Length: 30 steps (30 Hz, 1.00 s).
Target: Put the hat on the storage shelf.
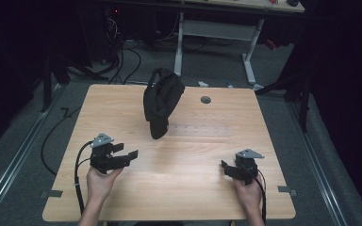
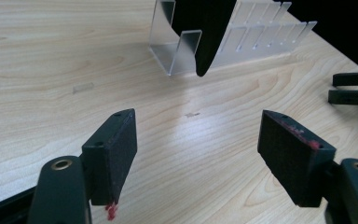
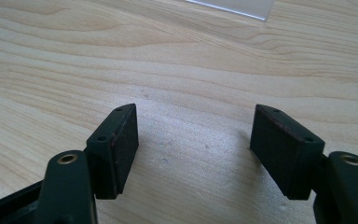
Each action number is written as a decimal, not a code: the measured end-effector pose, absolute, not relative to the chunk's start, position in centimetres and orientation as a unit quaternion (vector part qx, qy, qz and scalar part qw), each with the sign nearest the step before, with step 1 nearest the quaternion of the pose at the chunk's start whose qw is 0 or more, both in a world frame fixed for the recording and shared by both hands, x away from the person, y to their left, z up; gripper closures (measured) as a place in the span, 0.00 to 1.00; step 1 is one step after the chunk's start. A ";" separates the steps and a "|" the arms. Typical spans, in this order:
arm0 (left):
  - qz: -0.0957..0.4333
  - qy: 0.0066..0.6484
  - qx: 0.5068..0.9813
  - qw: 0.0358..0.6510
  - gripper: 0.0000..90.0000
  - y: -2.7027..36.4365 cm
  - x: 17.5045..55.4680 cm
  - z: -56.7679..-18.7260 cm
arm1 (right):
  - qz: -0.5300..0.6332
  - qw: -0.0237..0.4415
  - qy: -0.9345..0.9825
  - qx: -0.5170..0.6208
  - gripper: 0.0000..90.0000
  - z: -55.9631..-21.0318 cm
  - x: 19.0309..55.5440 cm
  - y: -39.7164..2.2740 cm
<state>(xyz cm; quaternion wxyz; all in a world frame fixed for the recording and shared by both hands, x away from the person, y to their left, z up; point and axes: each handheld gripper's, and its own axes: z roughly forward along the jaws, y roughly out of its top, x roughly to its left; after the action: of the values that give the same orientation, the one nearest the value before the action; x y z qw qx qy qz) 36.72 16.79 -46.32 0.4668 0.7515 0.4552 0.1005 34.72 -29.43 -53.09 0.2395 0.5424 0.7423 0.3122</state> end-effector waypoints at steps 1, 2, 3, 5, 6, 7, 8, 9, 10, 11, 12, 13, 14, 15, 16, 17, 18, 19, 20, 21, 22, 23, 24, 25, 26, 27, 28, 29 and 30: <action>0.100 0.455 0.753 0.466 0.32 16.8 36.7 -46.4 | 0.312 0.240 0.743 0.542 0.36 -53.1 34.7 -29.4; 0.100 0.455 0.753 0.465 0.32 16.7 36.6 -46.5 | 0.312 0.240 0.742 0.542 0.36 -53.1 34.7 -29.4; 0.099 0.455 0.753 0.464 0.32 16.7 36.5 -46.7 | 0.312 0.240 0.743 0.542 0.36 -53.1 34.7 -29.4; 0.100 0.456 0.755 0.461 0.32 16.7 36.4 -46.9 | 0.312 0.240 0.742 0.542 0.36 -53.1 34.7 -29.4; 0.098 0.457 0.755 0.461 0.32 16.7 36.4 -47.1 | 0.312 0.240 0.743 0.542 0.36 -53.1 34.7 -29.4; 0.098 0.457 0.754 0.461 0.32 16.7 36.3 -47.3 | 0.312 0.240 0.742 0.542 0.36 -53.1 34.7 -29.4; 0.096 0.459 0.755 0.460 0.31 16.7 36.3 -47.4 | 0.312 0.240 0.742 0.542 0.36 -53.1 34.7 -29.4; 0.096 0.459 0.755 0.459 0.31 16.6 36.2 -47.6 | 0.312 0.240 0.742 0.542 0.36 -53.1 34.7 -29.4; 0.096 0.459 0.756 0.457 0.31 16.6 36.2 -47.7 | 0.312 0.239 0.742 0.543 0.36 -53.1 34.7 -29.4; 0.095 0.459 0.757 0.455 0.31 16.6 36.1 -47.8 | 0.312 0.240 0.743 0.542 0.36 -53.1 34.7 -29.4; 0.096 0.459 0.757 0.454 0.31 16.6 36.1 -48.0 | 0.312 0.239 0.742 0.542 0.36 -53.1 34.7 -29.4; 0.096 0.460 0.757 0.453 0.31 16.6 36.1 -48.1 | 0.312 0.240 0.742 0.542 0.36 -53.1 34.7 -29.4; 0.096 0.460 0.758 0.453 0.31 16.6 36.0 -48.2 | 0.312 0.240 0.742 0.542 0.36 -53.1 34.7 -29.4; 0.096 0.461 0.757 0.453 0.31 16.6 36.0 -48.3 | 0.312 0.240 0.742 0.542 0.36 -53.1 34.7 -29.4; 0.096 0.460 0.759 0.451 0.31 16.6 35.9 -48.4 | 0.312 0.240 0.742 0.542 0.36 -53.1 34.7 -29.4; 0.096 0.460 0.759 0.450 0.31 16.5 35.9 -48.6 | 0.312 0.239 0.742 0.543 0.36 -53.1 34.7 -29.4; 0.096 0.459 0.762 0.447 0.31 16.5 35.9 -48.7 | 0.312 0.240 0.742 0.542 0.36 -53.1 34.7 -29.4; 0.096 0.458 0.764 0.444 0.31 16.4 35.9 -48.8 | 0.312 0.240 0.742 0.542 0.36 -53.1 34.7 -29.4; 0.096 0.458 0.766 0.442 0.31 16.3 35.9 -48.9 | 0.312 0.239 0.742 0.542 0.36 -53.1 34.7 -29.4; 0.095 0.455 0.770 0.437 0.31 16.3 35.9 -49.0 | 0.312 0.240 0.742 0.542 0.36 -53.1 34.7 -29.4; 0.097 0.455 0.770 0.436 0.31 16.2 35.9 -49.1 | 0.312 0.240 0.742 0.543 0.36 -53.1 34.7 -29.4; 0.097 0.454 0.772 0.434 0.31 16.1 35.8 -49.2 | 0.312 0.240 0.742 0.542 0.36 -53.1 34.7 -29.4; 0.097 0.453 0.773 0.434 0.31 16.1 35.8 -49.3 | 0.312 0.239 0.742 0.543 0.36 -53.1 34.7 -29.4; 0.097 0.452 0.773 0.435 0.31 16.0 35.8 -49.4 | 0.312 0.240 0.742 0.542 0.36 -53.1 34.7 -29.4; 0.098 0.452 0.773 0.434 0.31 16.0 35.8 -49.5 | 0.312 0.240 0.742 0.543 0.36 -53.1 34.7 -29.4; 0.098 0.451 0.774 0.434 0.31 15.9 35.8 -49.6 | 0.312 0.240 0.742 0.543 0.36 -53.1 34.7 -29.4; 0.099 0.450 0.775 0.433 0.31 15.9 35.9 -49.7 | 0.312 0.240 0.742 0.543 0.36 -53.1 34.7 -29.4; 0.099 0.449 0.776 0.431 0.31 15.8 35.9 -49.8 | 0.312 0.240 0.742 0.543 0.36 -53.1 34.7 -29.4; 0.100 0.449 0.777 0.431 0.31 15.7 35.9 -49.9 | 0.312 0.240 0.742 0.543 0.36 -53.1 34.7 -29.4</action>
<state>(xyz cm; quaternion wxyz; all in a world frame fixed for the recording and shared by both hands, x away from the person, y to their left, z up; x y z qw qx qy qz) 35.92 15.75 -49.94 0.4307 0.7768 0.4486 0.0996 34.71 -29.43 -53.09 0.2396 0.5426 0.7422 0.3121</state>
